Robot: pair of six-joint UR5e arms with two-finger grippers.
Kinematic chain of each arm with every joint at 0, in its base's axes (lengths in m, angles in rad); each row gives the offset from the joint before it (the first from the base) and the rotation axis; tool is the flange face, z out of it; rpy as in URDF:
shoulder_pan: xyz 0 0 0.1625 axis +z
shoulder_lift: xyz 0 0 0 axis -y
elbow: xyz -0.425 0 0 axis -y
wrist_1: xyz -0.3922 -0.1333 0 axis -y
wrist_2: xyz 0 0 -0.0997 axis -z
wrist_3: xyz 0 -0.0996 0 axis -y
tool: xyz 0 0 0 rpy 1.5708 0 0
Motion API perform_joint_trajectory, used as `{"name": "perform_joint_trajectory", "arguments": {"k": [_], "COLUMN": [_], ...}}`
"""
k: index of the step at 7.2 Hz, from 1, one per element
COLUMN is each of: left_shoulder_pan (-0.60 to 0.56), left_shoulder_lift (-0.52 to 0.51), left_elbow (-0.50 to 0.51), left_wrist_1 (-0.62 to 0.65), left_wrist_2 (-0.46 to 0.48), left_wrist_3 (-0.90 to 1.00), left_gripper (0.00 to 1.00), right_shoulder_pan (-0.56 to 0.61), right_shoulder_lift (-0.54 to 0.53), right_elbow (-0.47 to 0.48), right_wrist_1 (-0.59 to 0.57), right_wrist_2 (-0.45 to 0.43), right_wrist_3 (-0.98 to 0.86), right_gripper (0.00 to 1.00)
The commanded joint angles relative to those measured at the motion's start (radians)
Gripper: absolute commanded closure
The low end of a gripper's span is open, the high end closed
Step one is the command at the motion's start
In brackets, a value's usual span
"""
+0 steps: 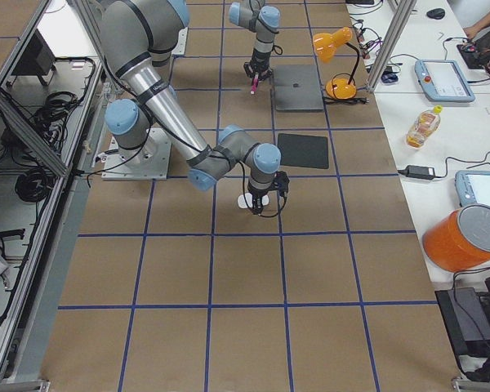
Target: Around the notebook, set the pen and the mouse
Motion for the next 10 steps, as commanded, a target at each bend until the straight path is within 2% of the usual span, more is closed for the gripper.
{"name": "perform_joint_trajectory", "arguments": {"k": [1, 2, 3, 4, 5, 7, 9, 10], "left_shoulder_pan": [0.009, 0.024, 0.052, 0.073, 0.096, 0.148, 0.223, 0.259], "left_shoulder_lift": [0.014, 0.021, 0.054, 0.112, 0.169, 0.249, 0.338, 0.39], "left_elbow": [0.006, 0.013, 0.026, 0.052, 0.11, 0.24, 0.242, 0.225], "left_wrist_1": [-0.002, 0.007, -0.004, -0.007, -0.069, -0.349, -0.473, -0.511], "left_wrist_2": [0.001, 0.001, 0.001, 0.0, -0.005, 0.0, 0.006, 0.007], "left_wrist_3": [0.045, 0.133, 0.236, 0.399, 0.544, 0.98, 1.152, 1.352], "left_gripper": [0.0, 0.0, 0.0, 0.0, 0.0, 0.0, 0.0, 0.0], "right_shoulder_pan": [0.004, 0.007, 0.007, 0.007, 0.007, 0.013, 0.067, 0.128], "right_shoulder_lift": [-0.008, -0.012, -0.012, -0.012, -0.014, -0.038, -0.06, -0.061], "right_elbow": [0.0, -0.001, -0.003, -0.003, -0.005, -0.012, -0.041, -0.069], "right_wrist_1": [0.0, 0.0, 0.0, 0.003, 0.004, 0.006, 0.006, 0.009], "right_wrist_2": [-0.002, -0.003, -0.006, -0.011, -0.014, -0.011, -0.011, -0.011], "right_wrist_3": [0.0, 0.0, 0.0, 0.0, 0.0, 0.002, 0.032, 0.105], "right_gripper": [0.34, 0.37, 0.37, 0.42, 0.44, 0.43, 0.43, 0.43]}}
